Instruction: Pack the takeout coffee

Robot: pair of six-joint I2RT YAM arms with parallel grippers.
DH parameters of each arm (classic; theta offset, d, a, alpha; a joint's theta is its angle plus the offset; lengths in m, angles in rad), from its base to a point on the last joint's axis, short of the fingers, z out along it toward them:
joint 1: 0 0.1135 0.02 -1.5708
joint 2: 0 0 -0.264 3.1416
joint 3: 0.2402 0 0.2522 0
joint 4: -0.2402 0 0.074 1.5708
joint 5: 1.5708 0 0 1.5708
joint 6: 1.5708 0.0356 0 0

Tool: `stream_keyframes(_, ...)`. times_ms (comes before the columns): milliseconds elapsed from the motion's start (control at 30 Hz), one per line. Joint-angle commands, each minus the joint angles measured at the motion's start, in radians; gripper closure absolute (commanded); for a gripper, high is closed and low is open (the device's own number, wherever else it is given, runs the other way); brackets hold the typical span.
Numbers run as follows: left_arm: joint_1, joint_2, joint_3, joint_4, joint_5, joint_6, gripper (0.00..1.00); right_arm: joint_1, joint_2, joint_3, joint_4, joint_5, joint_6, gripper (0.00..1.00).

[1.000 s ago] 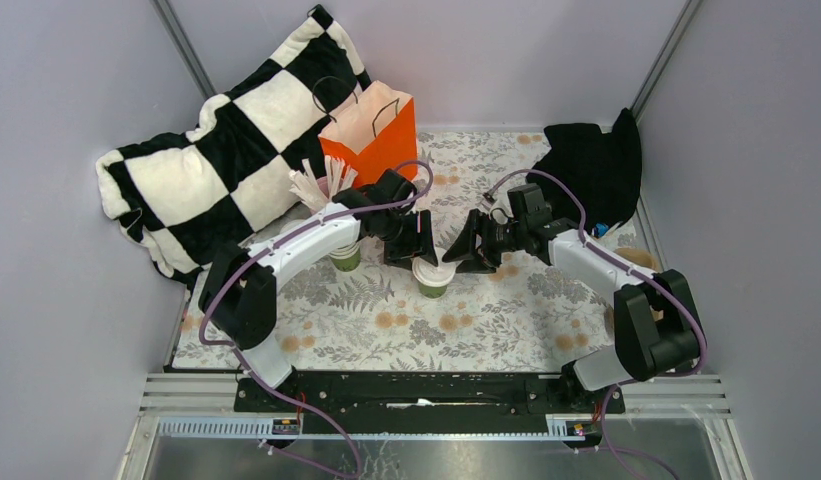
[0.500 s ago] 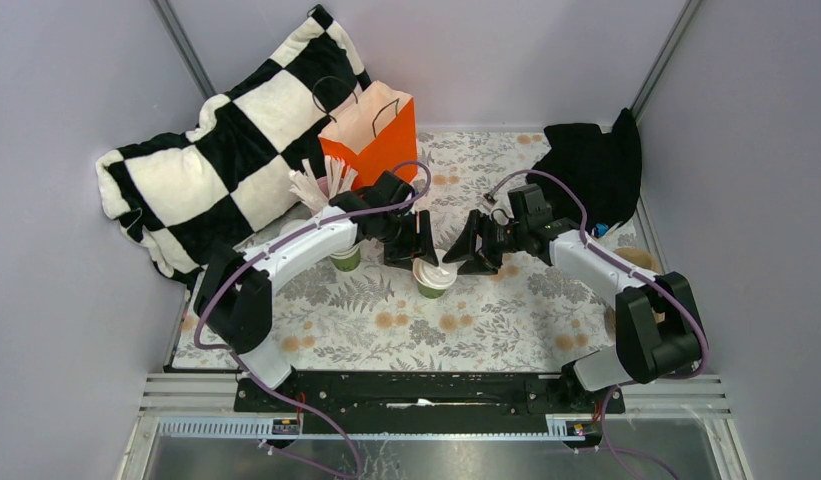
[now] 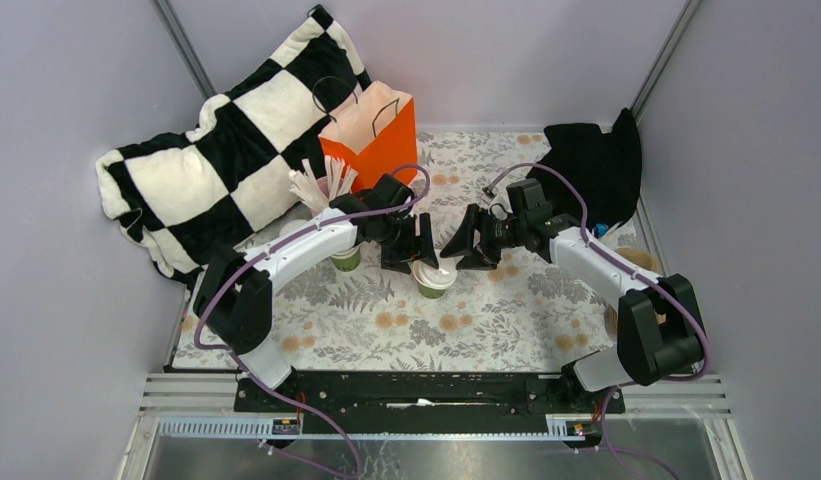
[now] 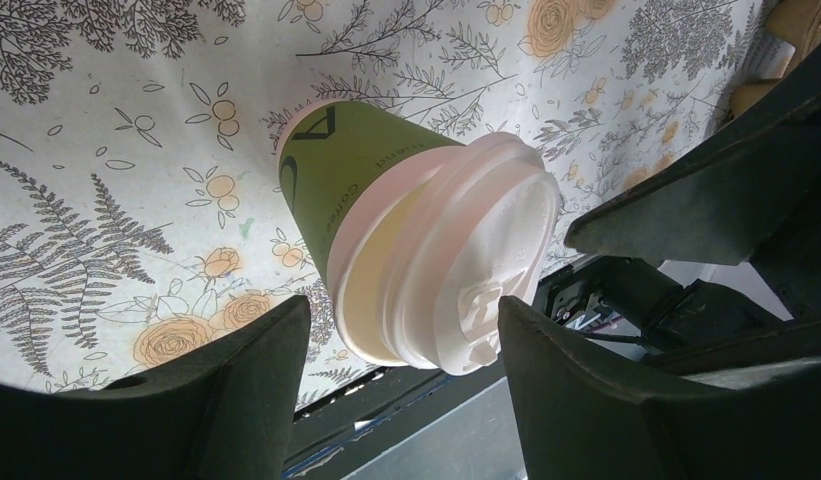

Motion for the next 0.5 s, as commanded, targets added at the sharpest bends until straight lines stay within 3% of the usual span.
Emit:
stream_keyframes(0, 0.000, -0.062, -0.010, 0.041, -0.001, -0.003, 0.29, 0.008, -0.063, 0.068, -0.137, 0.126, -0.085, 0.26)
stream_keyframes(133, 0.002, -0.058, -0.012, 0.041, -0.003, -0.001, 0.34, 0.006, -0.043, 0.038, -0.116, 0.100, -0.069, 0.22)
stream_keyframes(467, 0.000, -0.056, -0.003, 0.041, 0.003, 0.005, 0.38, 0.010, 0.021, 0.054, -0.039, 0.039, -0.032, 0.27)
